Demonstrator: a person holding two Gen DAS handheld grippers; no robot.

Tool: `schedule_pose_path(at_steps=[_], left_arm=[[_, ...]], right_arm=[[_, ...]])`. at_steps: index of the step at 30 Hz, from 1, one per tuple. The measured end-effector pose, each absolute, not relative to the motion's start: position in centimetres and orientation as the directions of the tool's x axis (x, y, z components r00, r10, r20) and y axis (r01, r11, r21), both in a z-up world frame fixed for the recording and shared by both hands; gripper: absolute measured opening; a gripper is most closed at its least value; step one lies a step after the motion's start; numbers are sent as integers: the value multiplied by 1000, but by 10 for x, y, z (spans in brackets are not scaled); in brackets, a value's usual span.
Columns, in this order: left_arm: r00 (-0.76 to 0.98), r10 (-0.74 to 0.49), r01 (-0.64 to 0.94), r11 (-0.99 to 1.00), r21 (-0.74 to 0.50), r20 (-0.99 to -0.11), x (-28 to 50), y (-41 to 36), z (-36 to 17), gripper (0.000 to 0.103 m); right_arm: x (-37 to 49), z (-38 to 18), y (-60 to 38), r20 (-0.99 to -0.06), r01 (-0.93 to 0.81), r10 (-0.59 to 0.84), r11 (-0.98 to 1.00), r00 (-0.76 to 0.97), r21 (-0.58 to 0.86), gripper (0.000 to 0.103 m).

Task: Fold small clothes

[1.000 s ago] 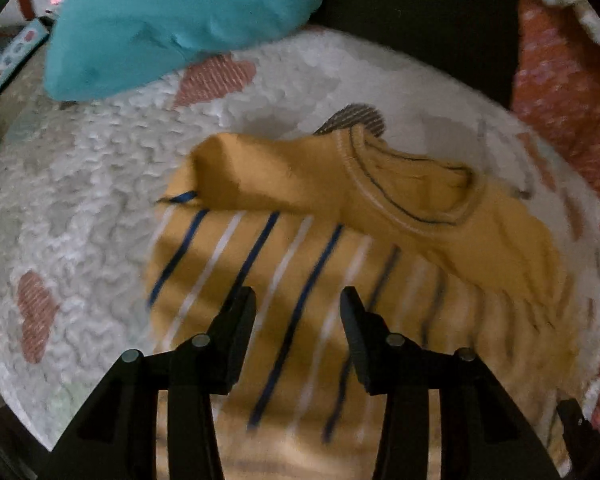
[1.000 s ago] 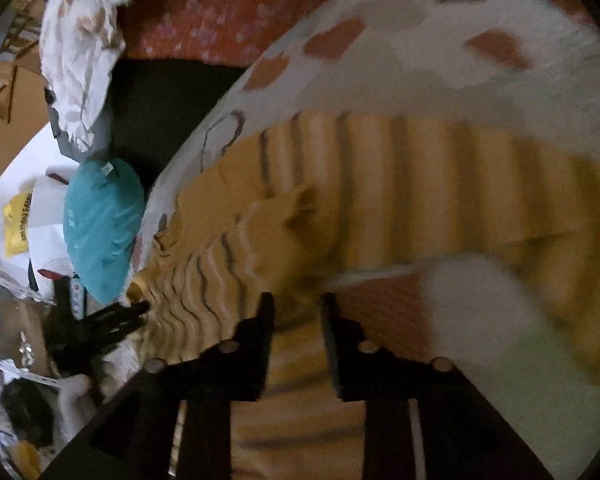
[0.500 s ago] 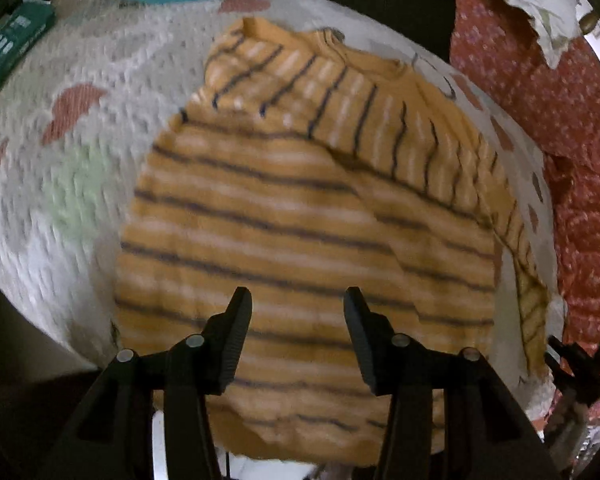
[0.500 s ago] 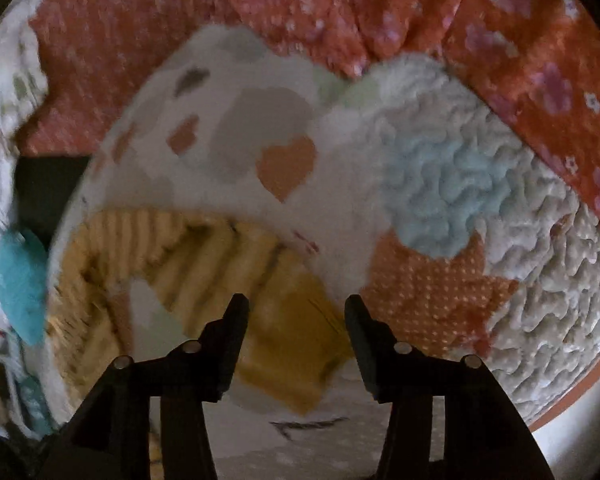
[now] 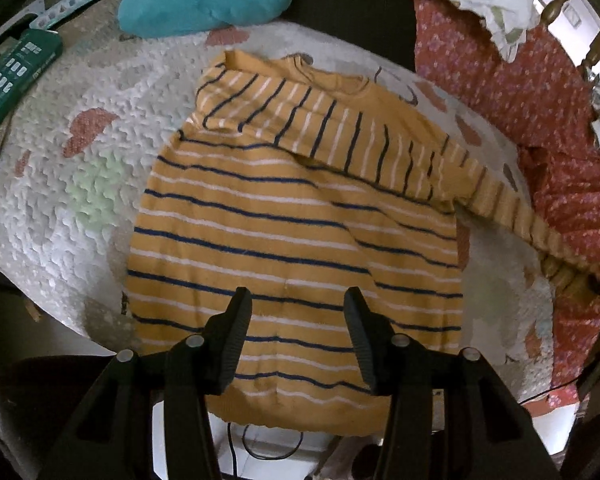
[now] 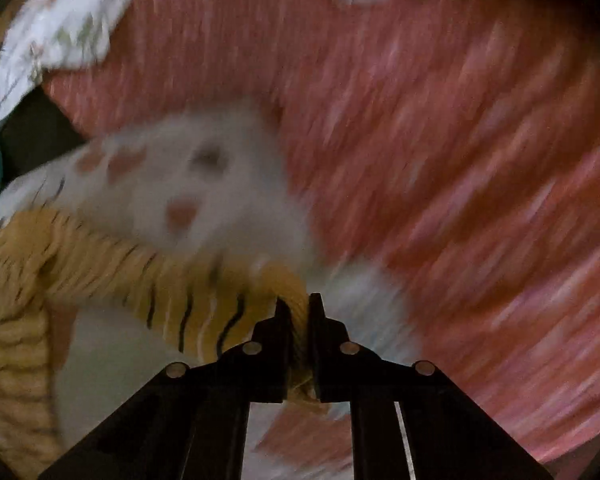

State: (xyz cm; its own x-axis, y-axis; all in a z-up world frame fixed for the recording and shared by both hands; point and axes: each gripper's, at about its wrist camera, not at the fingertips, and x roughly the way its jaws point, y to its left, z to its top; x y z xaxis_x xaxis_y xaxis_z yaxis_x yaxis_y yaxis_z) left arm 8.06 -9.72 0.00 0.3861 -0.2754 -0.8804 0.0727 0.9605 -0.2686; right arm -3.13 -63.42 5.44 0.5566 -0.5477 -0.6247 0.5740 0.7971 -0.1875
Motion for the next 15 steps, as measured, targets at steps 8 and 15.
schedule_pose_path(at_steps=[8,15], left_arm=[[367,-291,46,954,-295,-884,75,-94,-8,47],[332,-292,56,955,-290,-897,73,-98,-19,47]], right_arm=[[-55,1,-596,-681,333,-488,873,546,-358,16],[-129,-58,-655,-878,526,-243,851,412,11,32]])
